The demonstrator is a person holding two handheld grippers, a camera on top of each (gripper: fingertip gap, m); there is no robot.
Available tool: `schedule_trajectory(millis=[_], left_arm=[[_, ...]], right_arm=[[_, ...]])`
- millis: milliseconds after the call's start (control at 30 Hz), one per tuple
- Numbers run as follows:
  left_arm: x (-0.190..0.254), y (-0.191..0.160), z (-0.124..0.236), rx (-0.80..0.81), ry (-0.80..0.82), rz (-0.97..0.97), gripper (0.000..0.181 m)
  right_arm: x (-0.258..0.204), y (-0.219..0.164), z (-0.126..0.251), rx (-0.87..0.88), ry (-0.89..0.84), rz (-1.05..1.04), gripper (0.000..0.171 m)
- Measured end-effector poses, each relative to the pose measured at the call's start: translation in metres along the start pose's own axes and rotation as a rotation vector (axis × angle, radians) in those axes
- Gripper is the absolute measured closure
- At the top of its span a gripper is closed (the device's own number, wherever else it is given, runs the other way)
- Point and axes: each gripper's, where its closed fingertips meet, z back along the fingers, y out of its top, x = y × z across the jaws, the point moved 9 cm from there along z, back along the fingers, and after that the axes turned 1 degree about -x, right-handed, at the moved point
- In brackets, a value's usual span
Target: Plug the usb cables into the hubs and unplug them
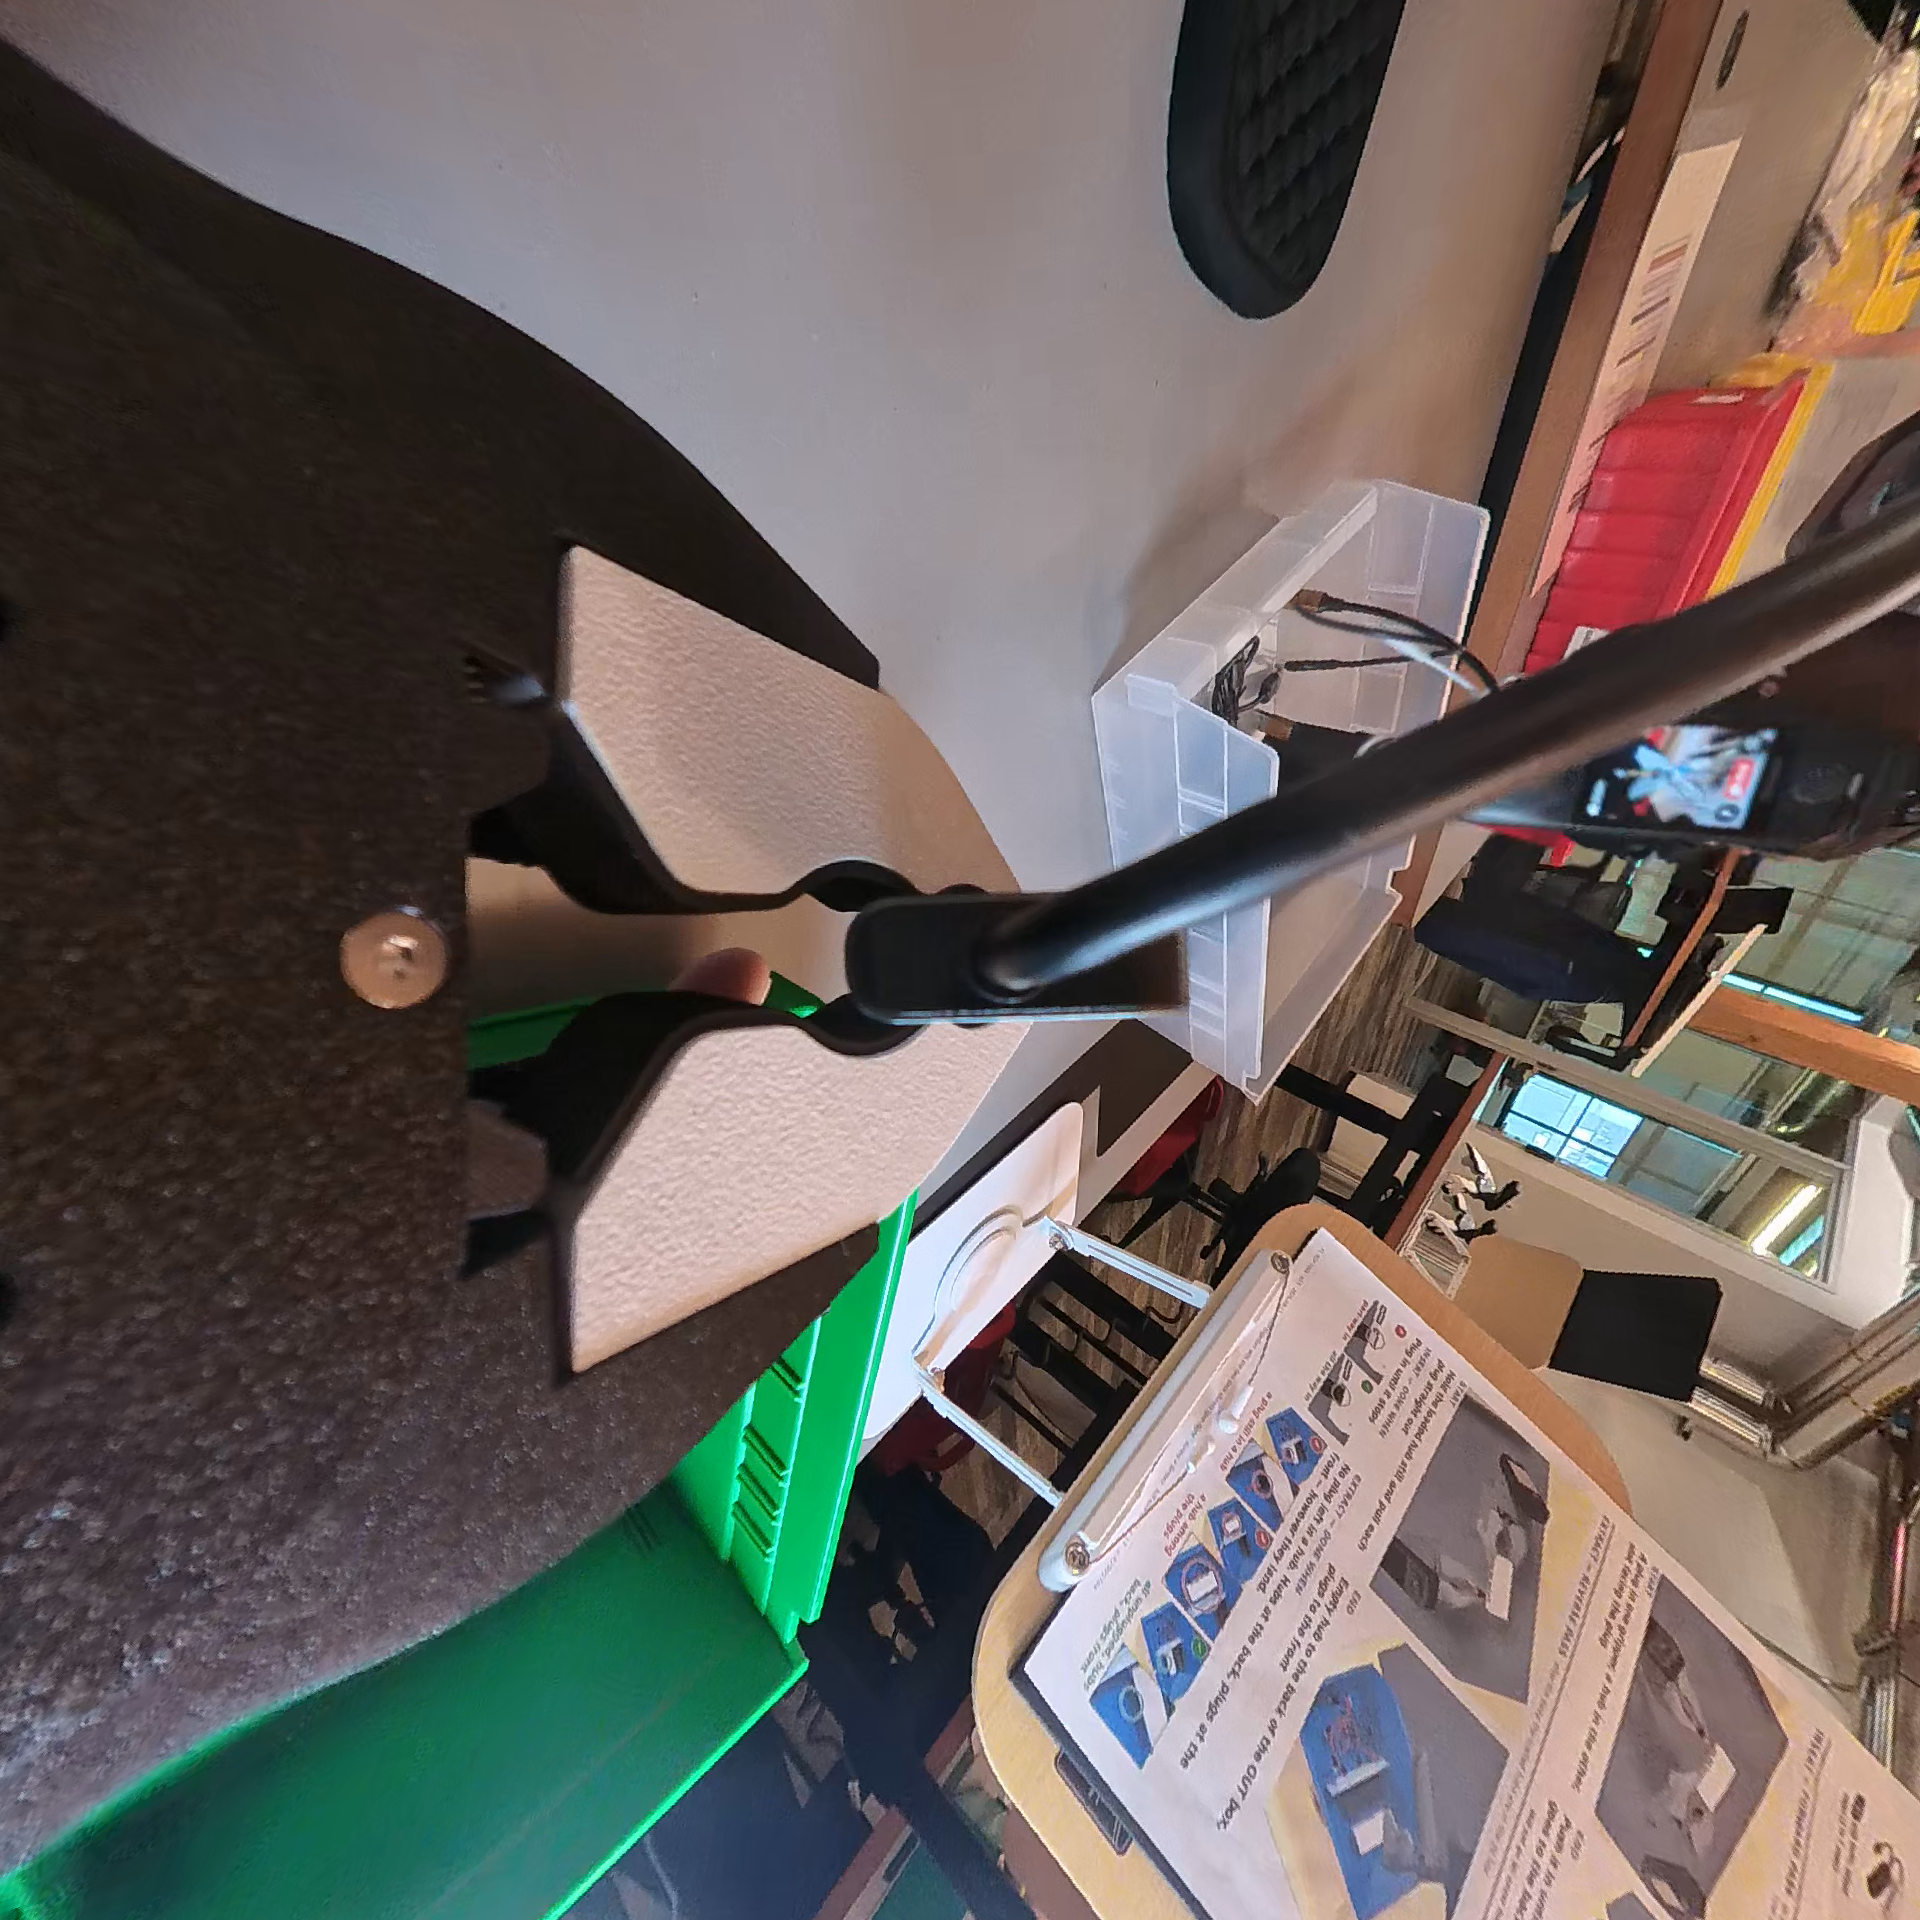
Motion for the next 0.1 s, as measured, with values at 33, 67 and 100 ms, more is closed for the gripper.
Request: schedule_trajectory(millis=[33, 67, 100], left_arm=[[0.0021, 0.0036, 0.0022, -0.037, 0.019, -0.031, 0.178], [0.003, 0.0067, 0.0051, -0.056, 0.037, -0.054, 0.178], [0.003, 0.0086, 0.0084, -0.064, 0.054, -0.076, 0.178]], right_arm=[[-0.0002, 0.0001, -0.0001, 0.0, 0.0, 0.0, 0.161], [-0.0002, 0.0003, 0.0001, 0.0, -0.001, 0.001, 0.16], [-0.0002, 0.0007, 0.0005, 0.001, -0.002, 0.001, 0.161]])
